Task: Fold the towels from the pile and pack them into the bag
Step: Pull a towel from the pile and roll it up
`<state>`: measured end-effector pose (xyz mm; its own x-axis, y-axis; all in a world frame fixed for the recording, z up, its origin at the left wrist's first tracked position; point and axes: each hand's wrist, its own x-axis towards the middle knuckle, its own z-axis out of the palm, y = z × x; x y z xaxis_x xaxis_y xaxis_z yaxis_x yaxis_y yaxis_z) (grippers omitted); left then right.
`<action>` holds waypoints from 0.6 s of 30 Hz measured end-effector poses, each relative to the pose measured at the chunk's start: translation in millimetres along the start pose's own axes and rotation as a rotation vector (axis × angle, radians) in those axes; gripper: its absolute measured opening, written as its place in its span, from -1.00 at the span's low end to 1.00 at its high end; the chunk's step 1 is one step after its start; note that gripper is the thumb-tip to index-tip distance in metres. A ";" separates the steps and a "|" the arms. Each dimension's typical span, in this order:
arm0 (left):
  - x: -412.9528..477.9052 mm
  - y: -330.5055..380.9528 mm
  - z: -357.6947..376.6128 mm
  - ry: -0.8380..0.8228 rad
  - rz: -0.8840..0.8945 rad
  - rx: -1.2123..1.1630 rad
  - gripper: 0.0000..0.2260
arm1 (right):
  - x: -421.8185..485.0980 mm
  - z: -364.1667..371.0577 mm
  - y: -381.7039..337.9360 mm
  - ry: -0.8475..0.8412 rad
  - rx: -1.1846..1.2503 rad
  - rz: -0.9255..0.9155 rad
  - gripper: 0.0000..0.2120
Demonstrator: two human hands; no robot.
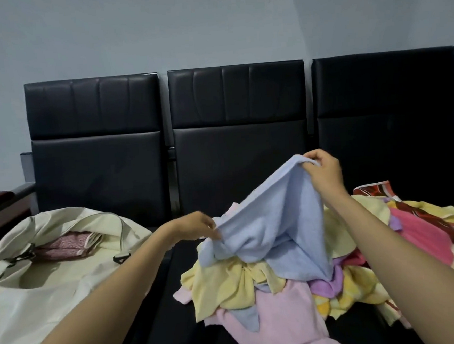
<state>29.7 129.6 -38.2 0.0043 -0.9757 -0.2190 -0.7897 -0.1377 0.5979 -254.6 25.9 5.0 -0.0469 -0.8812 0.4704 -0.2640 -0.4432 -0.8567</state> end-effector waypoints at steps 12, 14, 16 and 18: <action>-23.1 96.2 1.7 0.489 0.497 -0.250 -0.89 | -51.9 24.3 -40.2 -0.811 -0.008 -0.006 -0.70; -23.4 97.3 -0.8 0.499 0.520 -0.214 -0.88 | -51.3 26.9 -39.6 -0.739 -0.035 -0.050 -0.82; -21.4 82.5 -5.9 0.497 0.459 -0.173 -0.86 | -40.0 21.9 -34.9 -0.552 -0.045 -0.079 -0.87; -17.8 60.3 -6.7 0.427 0.323 -0.130 -0.83 | -27.3 12.8 -32.9 -0.375 -0.010 -0.054 -0.89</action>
<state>-13.9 137.5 7.0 0.0443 -0.9505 0.3075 -0.7098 0.1867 0.6793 -232.3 62.5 17.7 0.3224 -0.8564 0.4033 -0.2660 -0.4909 -0.8296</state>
